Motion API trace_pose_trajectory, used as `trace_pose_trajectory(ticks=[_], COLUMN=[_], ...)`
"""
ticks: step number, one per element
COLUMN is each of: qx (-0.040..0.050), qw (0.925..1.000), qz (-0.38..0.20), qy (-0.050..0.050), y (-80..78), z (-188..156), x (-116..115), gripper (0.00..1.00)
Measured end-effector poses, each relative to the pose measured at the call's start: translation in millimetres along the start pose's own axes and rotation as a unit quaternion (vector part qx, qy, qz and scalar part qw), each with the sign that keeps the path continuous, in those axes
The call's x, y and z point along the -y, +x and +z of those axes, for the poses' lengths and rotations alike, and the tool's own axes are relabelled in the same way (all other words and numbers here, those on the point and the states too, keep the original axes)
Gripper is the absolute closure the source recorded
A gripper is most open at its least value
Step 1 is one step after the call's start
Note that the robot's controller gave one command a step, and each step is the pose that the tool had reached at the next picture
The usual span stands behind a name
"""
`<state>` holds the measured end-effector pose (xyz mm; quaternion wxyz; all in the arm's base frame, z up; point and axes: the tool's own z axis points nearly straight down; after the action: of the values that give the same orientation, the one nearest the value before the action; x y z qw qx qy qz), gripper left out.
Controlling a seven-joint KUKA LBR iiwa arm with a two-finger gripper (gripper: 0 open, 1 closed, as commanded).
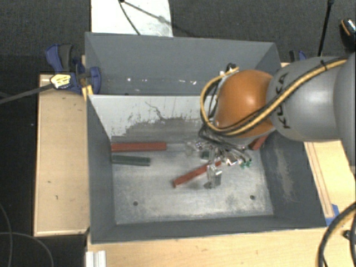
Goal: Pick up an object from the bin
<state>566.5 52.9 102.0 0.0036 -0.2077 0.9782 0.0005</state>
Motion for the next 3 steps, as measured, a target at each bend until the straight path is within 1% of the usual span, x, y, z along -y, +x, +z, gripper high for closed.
trace_pose_trajectory(ticks=[1, 2, 3], qx=[-0.0032, -0.0051, -0.0038], qw=[0.998, 0.9959, 0.996], qz=[0.063, 0.09, 0.09], qy=[0.0, -0.001, 0.0], y=[11.9, 27.5, 27.1], z=[-10.5, 33.8, 33.3], x=[0.5, -12.4, -12.3], gripper=[0.0, 0.0, 0.0])
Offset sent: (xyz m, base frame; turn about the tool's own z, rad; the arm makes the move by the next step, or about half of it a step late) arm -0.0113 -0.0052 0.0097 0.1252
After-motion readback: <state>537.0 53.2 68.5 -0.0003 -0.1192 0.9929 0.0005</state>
